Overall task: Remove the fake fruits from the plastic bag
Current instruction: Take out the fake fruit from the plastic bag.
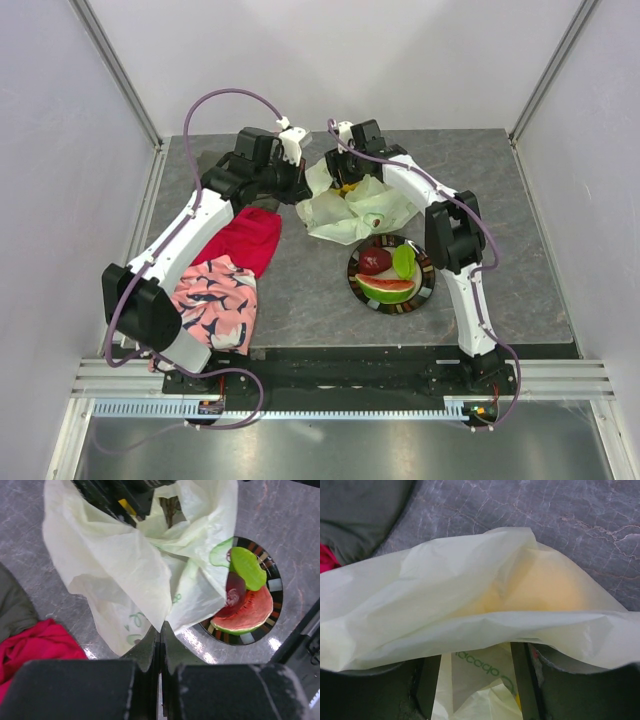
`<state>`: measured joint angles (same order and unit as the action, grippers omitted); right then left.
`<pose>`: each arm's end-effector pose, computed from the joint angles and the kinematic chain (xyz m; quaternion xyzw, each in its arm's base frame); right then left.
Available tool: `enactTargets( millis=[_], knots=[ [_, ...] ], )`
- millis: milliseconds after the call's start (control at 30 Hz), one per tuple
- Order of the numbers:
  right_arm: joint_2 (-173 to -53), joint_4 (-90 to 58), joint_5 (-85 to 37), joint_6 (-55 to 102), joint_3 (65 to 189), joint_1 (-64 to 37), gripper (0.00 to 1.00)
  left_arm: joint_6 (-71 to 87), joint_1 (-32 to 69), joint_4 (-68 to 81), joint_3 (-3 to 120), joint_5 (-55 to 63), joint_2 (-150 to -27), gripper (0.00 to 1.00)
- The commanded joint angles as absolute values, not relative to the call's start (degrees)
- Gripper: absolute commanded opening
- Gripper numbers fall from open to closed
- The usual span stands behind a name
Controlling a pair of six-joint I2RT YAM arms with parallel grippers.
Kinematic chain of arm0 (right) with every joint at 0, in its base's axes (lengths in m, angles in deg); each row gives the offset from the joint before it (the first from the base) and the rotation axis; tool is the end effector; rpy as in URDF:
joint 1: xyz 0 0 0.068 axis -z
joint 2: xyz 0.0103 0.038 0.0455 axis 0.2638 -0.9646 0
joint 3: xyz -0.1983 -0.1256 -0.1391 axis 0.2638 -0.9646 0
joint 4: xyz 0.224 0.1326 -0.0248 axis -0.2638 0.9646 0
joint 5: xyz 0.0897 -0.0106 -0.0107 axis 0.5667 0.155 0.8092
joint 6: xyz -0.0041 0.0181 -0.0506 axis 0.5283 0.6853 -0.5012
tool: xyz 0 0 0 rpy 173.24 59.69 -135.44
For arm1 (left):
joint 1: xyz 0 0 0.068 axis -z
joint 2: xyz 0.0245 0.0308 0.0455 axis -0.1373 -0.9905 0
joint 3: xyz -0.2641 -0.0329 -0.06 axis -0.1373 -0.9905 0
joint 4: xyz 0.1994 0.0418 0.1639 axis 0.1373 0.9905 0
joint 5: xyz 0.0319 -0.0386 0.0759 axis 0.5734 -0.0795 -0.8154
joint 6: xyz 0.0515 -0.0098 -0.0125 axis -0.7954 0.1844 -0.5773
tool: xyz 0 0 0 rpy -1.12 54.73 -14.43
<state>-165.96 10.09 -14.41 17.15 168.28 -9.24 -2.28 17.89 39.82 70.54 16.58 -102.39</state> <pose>0.4814 0.2312 0.2136 -0.2475 0.8771 0.2167 0.3500 0.3118 -0.1647 0.3520 0.2643 0.8408 -0.2613 0.3937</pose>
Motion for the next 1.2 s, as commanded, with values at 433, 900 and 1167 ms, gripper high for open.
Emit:
enactTargets(
  millis=[433,900,1167],
  knots=[
    [-169.07,6.88,-15.89,30.26,173.08,-8.52,0.65,-3.69,17.86,42.10,73.04,28.57,-96.90,0.02],
    [-171.88,7.05,-12.90,27.97,173.17,-11.86,0.84,-5.18,17.86,42.01,72.25,30.15,-99.01,0.01],
    [-170.22,8.63,-12.30,24.29,174.76,-11.51,0.40,-5.01,17.78,41.93,72.16,27.26,-100.23,0.02]
  ],
)
